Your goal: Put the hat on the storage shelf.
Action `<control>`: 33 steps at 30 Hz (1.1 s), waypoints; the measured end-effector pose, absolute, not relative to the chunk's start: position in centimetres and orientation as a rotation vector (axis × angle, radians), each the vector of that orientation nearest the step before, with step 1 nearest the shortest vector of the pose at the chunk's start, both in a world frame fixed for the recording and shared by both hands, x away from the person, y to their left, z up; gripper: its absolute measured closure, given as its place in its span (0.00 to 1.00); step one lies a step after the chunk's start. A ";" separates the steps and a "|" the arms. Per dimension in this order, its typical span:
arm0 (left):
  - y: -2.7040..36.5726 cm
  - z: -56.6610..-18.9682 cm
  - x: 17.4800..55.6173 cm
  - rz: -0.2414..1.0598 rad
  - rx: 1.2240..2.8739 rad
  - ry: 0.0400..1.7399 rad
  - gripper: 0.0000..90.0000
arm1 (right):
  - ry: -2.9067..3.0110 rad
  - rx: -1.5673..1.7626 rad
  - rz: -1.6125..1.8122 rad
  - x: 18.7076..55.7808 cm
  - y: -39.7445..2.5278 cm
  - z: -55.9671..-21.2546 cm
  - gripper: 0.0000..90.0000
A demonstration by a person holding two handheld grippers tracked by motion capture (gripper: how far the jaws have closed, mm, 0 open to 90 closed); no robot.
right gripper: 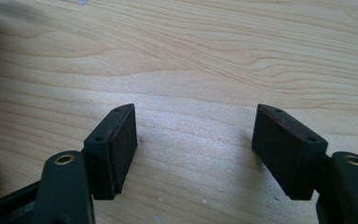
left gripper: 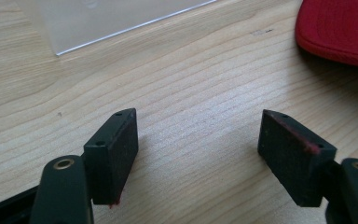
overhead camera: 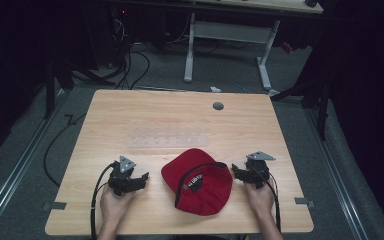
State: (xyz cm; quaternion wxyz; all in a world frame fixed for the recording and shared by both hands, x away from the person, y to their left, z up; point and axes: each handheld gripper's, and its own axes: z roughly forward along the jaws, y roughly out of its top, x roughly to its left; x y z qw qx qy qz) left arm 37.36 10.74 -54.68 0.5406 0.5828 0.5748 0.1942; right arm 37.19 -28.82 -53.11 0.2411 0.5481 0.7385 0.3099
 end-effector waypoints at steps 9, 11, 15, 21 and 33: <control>10.7 -54.7 37.4 0.462 1.386 1.366 0.32 | 2.023 1.495 0.852 37.2 -28.9 -53.1 0.36; 10.7 -54.7 37.4 0.462 1.386 1.366 0.32 | 2.022 1.496 0.854 37.2 -28.9 -53.1 0.36; 10.7 -54.7 37.4 0.462 1.387 1.366 0.32 | 2.024 1.507 0.865 37.2 -29.0 -53.1 0.35; 10.7 -54.7 37.4 0.461 1.387 1.366 0.32 | 2.013 1.541 0.874 37.2 -29.4 -52.9 0.38; 10.7 -54.7 37.4 0.461 1.387 1.366 0.32 | 2.009 1.528 0.974 35.9 -30.0 -51.6 0.41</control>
